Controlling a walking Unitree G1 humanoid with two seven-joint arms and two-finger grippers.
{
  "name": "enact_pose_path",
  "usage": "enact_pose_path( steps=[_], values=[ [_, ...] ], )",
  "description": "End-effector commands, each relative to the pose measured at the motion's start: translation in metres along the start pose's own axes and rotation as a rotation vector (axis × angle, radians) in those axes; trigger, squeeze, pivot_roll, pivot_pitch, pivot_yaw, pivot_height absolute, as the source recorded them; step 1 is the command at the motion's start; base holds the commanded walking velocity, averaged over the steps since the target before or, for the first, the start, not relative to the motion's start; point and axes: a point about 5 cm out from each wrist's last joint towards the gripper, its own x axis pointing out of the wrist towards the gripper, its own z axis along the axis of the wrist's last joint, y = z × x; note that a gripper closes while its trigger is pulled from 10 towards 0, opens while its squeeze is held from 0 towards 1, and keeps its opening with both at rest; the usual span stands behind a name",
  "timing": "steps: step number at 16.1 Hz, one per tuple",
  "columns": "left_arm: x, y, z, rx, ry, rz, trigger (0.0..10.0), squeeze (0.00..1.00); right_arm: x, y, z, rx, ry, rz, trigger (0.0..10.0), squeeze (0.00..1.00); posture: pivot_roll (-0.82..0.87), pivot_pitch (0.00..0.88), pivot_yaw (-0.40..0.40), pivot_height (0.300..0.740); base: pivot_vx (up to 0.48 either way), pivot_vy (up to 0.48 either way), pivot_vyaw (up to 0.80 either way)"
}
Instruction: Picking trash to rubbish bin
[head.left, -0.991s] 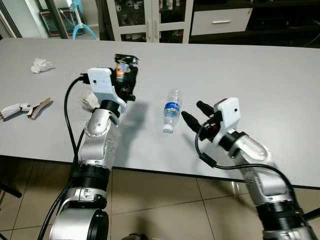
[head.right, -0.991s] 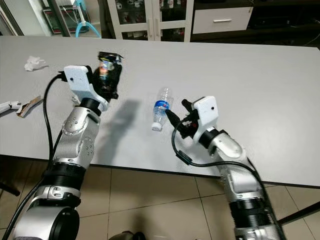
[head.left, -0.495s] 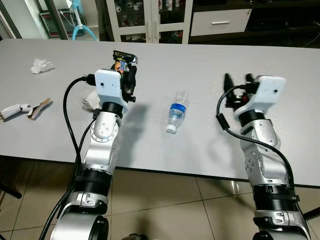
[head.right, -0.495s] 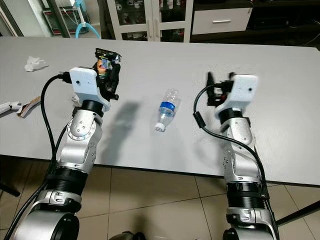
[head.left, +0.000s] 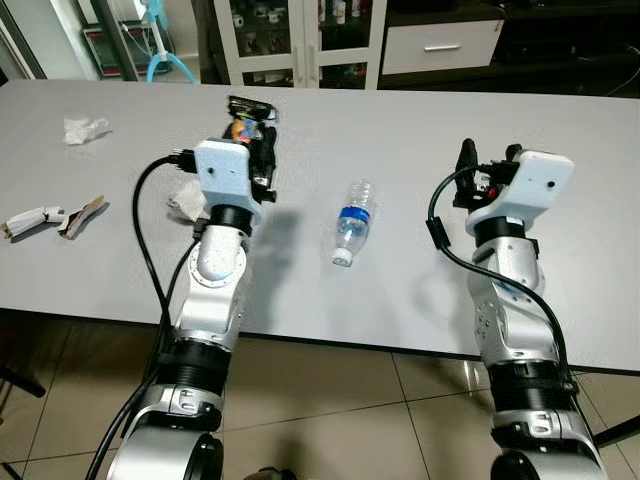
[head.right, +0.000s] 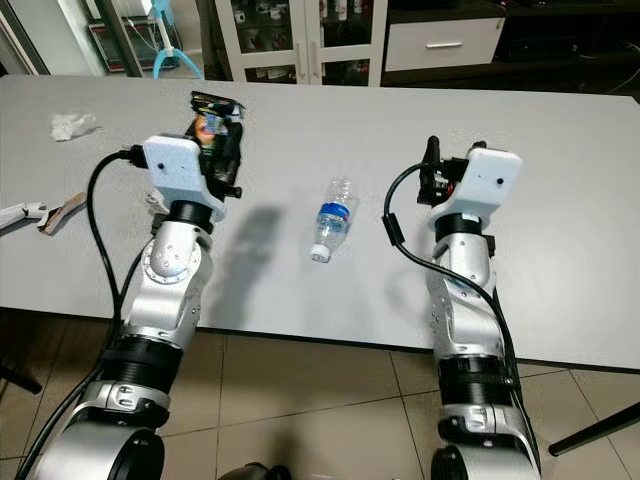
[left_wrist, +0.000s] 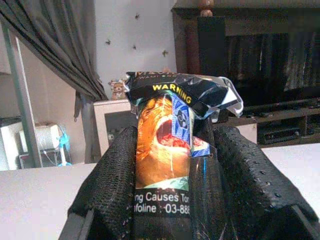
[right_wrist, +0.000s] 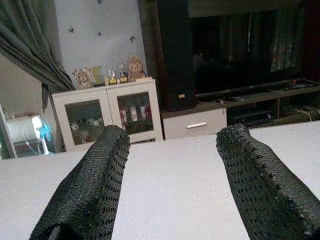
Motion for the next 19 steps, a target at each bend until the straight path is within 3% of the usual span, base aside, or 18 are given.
enact_pose_path(
  steps=[1,19],
  values=[
    [-0.0028,-0.0003,-0.0032,0.017,0.004,0.004,10.0,0.00,0.0024,0.0019,0.0005,-0.003,-0.012,-0.005,10.0,0.00,-0.09,0.013,0.079,0.740,0.000,0.000,0.00],
    [-0.0028,-0.0021,-0.0071,0.026,0.019,-0.002,10.0,0.00,0.0043,0.0086,-0.0089,-0.027,0.017,0.026,10.0,0.00,-0.07,0.056,0.069,0.740,0.000,0.000,0.00]
  ],
)
